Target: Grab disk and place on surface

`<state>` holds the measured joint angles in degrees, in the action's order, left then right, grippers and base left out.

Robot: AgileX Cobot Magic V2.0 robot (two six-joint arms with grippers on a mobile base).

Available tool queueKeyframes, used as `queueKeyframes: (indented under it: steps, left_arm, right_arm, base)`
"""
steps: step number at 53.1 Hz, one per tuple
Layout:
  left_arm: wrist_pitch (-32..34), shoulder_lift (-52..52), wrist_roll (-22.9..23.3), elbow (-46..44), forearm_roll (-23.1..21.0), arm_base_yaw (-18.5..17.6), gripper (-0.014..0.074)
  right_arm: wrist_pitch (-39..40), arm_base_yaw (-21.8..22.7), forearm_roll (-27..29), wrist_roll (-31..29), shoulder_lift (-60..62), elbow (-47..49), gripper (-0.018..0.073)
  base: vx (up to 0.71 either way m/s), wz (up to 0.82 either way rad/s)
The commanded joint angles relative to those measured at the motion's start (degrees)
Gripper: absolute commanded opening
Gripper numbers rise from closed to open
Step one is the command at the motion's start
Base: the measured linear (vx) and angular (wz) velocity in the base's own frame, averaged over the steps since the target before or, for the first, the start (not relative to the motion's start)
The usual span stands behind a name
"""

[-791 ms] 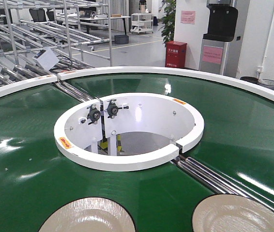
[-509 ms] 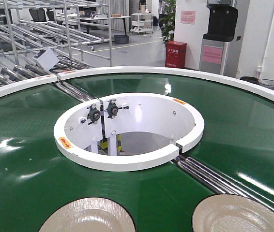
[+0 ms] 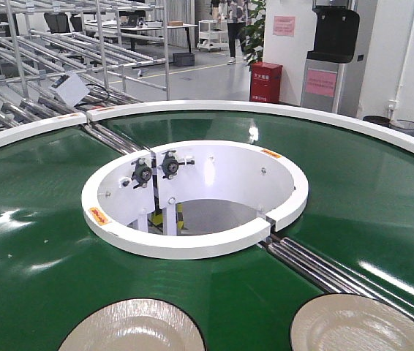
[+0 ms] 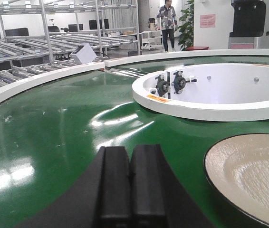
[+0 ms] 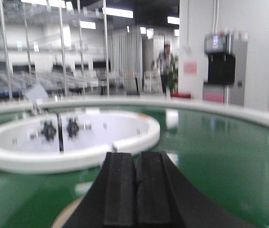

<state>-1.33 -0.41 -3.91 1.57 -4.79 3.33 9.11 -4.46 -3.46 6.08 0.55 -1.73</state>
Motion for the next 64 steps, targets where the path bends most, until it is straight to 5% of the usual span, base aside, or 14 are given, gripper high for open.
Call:
queueKeyframes:
  steps: [1, 8, 17, 28, 45, 64]
  left_arm:
    - [8.7, -0.5, 1.4, 0.1, 0.1, 0.1, -0.0001]
    - [19.6, -0.5, 6.7, -2.0, -0.3, 0.1, -0.0001]
    - [9.9, 5.3, 6.6, -18.5, -0.2, 0.1, -0.0001]
    - [6.7, 27.0, 6.7, -40.7, -0.1, 0.1, -0.0001]
    - [3.6, 48.3, 6.8, -48.3, -0.1, 0.0, -0.0001]
    - [-0.2, 53.1, 5.2, -48.3, 0.2, 0.0, 0.0093]
  right_arm:
    - [7.5, 0.0, 0.0, -0.2, 0.5, 0.6, -0.0009]
    - [-1.0, 0.0, 2.4, -1.8, 0.0, 9.5, -0.0009]
    - [-9.7, 0.0, 2.4, -2.7, -8.3, 28.4, -0.0009]
    - [-11.6, 0.0, 1.9, -3.9, -28.0, 46.3, -0.0009]
    - [-8.8, 0.0, 2.0, -3.9, -46.7, 49.7, -0.0009]
    - [-9.1, 0.0, 2.3, -3.8, -51.7, 49.7, 0.0011]
  base:
    - [0.00, 0.00]
    - [0.00, 0.00]
    - [0.00, 0.00]
    - [0.00, 0.00]
    - [0.00, 0.00]
    - [0.00, 0.00]
